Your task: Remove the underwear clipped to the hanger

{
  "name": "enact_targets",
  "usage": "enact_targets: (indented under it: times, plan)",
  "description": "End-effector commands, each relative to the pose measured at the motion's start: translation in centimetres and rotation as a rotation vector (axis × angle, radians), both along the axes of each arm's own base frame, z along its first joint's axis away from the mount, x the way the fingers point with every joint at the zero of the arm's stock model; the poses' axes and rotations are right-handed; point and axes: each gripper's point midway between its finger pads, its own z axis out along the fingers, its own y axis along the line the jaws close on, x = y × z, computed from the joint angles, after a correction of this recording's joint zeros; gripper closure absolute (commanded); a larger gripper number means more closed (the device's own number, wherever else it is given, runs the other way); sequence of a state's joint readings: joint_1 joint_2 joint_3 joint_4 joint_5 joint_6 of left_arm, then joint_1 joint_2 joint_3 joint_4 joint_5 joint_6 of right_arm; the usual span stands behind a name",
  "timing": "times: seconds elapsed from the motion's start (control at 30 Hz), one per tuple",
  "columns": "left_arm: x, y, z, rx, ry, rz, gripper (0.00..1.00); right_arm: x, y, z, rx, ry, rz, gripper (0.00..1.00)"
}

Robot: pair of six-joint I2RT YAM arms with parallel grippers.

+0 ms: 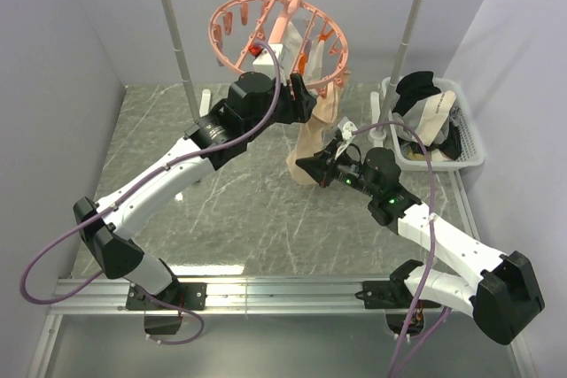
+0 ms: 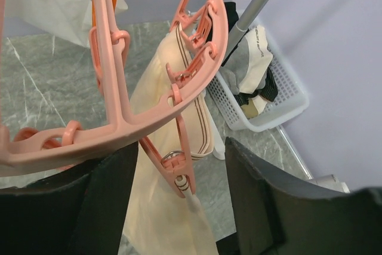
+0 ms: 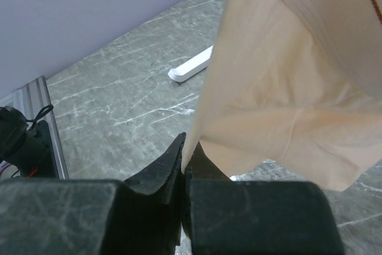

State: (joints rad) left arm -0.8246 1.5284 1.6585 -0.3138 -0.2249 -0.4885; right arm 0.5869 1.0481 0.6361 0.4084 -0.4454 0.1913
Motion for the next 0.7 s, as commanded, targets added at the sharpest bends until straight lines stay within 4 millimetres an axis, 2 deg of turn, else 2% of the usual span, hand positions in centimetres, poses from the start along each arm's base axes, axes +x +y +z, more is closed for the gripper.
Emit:
enact_targets:
  times: [0.0,0.1,0.27,0.4,0.43,0.5,0.67]
  plan:
    - [0.0,-0.4,2.7,-0.042,-0.053,-0.033,0.36,-0.2,0.4,2.3,0.018,-0.049,0.014,0.96]
    - [-0.4,-0.5,2.4,-0.050,-0.043,-0.046,0.37,0.0,0.5,2.4,0.019,-0.047,0.012,0.96]
    - [-0.3,-0.1,1.5,-0.049,-0.030,-0.022,0.32,0.0,0.9,2.4,0.019,-0.040,0.025,0.97]
    - [0.1,0.4,1.2,-0.075,-0.033,0.022,0.35,0.1,1.0,2.4,0.017,-0.037,0.022,0.98]
    - [0.2,0.6,0.6,-0.073,-0.027,0.032,0.38,0.1,1.1,2.4,0.016,-0.038,0.023,0.99]
    - [0.3,0.8,0.8,-0.088,-0.036,0.048,0.42,0.1,1.1,2.5,0.013,-0.038,0.023,0.99]
    - [0.4,1.1,0.9,-0.093,-0.041,0.066,0.62,0.1,1.3,2.2,0.004,-0.037,0.029,1.00]
